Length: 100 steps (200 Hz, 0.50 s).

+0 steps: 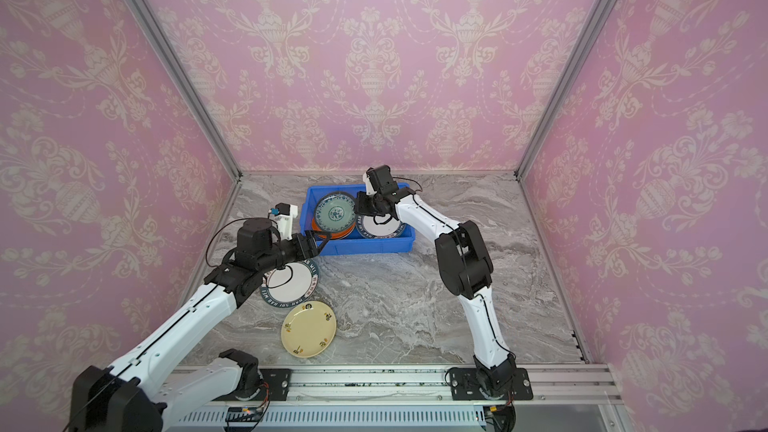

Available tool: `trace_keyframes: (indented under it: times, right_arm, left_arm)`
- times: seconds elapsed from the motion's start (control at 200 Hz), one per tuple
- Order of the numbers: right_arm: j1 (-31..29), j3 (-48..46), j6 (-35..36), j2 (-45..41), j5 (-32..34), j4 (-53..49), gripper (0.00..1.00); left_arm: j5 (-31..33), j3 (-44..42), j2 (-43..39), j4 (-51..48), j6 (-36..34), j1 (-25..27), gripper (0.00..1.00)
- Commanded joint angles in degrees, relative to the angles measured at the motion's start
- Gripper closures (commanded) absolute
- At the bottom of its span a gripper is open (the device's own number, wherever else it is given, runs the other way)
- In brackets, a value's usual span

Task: Place the plates into the plastic bin on the countertop
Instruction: 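Lower the blue floral plate onto the orange plate in the bin with the right gripper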

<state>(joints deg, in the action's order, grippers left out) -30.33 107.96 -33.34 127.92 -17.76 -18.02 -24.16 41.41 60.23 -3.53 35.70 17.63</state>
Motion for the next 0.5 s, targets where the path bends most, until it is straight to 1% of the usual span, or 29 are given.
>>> trace_keyframes:
  times: [0.0, 0.22, 0.46, 0.495]
  right_arm:
    - [-0.87, 2.8, -2.8, 1.94, -0.45, 1.58, 1.0]
    - [-0.87, 6.0, -4.57, 5.98, -0.81, 1.76, 1.0]
    - [-1.05, 9.05, -5.77, 9.18, -0.53, 1.13, 1.0]
    - [-1.07, 9.52, -5.61, 9.49, -0.26, 0.69, 0.99]
  left_arm:
    - [-1.11, -0.89, -0.14, 2.29, 0.63, -0.3, 0.23]
    - [0.56, -1.58, -1.81, -1.06, -0.81, -0.3, 0.23]
    - [2.17, -2.43, -2.84, -2.05, -1.44, -0.3, 0.23]
    - [2.32, -2.38, -2.79, -2.22, -1.52, -0.34, 0.23]
